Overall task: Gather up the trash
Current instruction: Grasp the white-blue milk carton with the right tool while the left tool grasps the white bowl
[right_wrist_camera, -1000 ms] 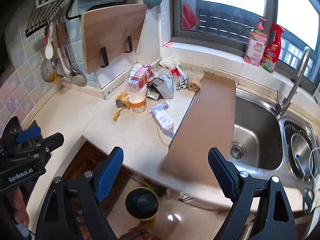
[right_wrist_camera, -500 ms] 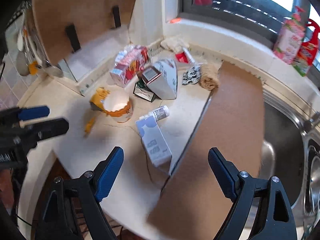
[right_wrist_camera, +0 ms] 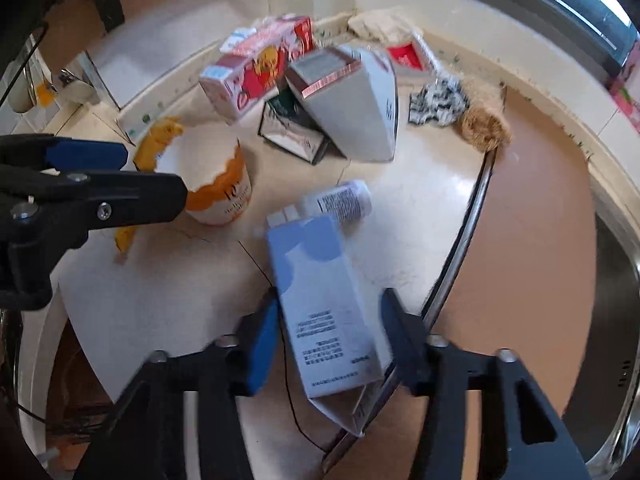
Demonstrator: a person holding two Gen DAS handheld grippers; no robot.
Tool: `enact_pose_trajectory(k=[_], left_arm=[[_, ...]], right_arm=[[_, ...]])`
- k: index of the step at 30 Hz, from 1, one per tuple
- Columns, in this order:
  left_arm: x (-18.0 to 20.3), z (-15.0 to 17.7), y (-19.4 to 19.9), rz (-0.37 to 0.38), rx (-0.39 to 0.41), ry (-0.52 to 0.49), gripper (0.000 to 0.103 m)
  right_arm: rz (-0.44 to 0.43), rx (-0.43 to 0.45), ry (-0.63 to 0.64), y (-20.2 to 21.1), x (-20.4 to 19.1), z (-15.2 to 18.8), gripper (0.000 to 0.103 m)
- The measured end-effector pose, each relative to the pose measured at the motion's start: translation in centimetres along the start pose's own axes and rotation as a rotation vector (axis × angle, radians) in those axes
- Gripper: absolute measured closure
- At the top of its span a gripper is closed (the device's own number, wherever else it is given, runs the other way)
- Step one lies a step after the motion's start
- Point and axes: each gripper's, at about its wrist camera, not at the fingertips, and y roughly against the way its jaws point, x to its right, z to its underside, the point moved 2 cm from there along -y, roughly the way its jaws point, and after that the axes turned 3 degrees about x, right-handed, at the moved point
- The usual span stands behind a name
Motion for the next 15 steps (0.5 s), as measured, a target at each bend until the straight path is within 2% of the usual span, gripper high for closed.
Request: enact_pose_trajectory(k=[5, 7, 13, 15], left_arm=[[0.1, -0.4, -1.3, -0.003, -0.014, -0.004, 0.026], [0.0, -0.5, -1.7, -0.008, -0.020, -0.008, 0.033], [0.2, -1.1, -3.7, -0.039, -0.039, -0.004, 0.038], [0.2, -1.3, -4.1, -0.050, -0.040, 0.000, 0.045]], right_arm=[[-0.076, -0.002, -0.078, -0.1, 1.2, 0.4, 0.068], [-0.082, 0.000, -0.090, -0.2, 1.5, 0.3, 0.068], [-0.096, -0.003, -0.114, -0.1, 1.9, 0.2, 0.068], [-0.100, -0.002, -0.123, 0.0, 2.1, 0.0, 0.068]])
